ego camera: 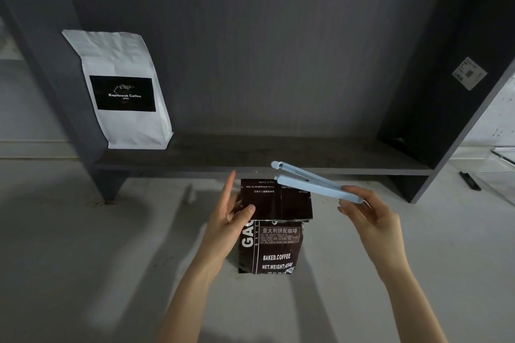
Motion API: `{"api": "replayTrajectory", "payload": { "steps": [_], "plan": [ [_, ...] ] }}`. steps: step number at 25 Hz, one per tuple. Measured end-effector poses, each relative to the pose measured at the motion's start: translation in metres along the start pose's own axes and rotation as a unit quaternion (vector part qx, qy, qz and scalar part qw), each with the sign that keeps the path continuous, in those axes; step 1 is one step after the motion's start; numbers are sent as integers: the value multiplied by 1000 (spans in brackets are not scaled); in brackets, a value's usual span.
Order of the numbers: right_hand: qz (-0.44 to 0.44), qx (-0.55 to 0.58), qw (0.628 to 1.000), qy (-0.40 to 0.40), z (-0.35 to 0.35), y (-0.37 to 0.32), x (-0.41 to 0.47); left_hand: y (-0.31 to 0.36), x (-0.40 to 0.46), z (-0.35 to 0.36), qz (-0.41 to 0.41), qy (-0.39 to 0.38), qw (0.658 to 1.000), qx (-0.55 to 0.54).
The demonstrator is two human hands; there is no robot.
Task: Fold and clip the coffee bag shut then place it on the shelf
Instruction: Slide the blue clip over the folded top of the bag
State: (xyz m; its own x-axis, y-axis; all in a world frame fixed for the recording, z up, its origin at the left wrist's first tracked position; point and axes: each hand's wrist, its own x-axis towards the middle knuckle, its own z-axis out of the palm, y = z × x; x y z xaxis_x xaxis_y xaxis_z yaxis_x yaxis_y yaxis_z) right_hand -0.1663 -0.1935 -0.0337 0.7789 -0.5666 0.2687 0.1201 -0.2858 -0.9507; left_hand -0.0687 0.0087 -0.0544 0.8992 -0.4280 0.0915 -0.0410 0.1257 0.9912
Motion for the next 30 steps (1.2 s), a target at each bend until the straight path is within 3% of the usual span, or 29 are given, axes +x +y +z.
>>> {"api": "replayTrajectory", "payload": {
  "steps": [6, 13, 30],
  "plan": [
    [-6, -21, 997, -70, 19, -2, 1, 4, -4, -2, -16, -17, 1000, 20],
    [29, 45, 993, -102, 37, -6, 3, -2, -3, -6, -22, -14, 999, 26],
    [50, 77, 991, -101, 45, -9, 2, -2, -5, -6, -7, -7, 998, 69]
  ]
}}
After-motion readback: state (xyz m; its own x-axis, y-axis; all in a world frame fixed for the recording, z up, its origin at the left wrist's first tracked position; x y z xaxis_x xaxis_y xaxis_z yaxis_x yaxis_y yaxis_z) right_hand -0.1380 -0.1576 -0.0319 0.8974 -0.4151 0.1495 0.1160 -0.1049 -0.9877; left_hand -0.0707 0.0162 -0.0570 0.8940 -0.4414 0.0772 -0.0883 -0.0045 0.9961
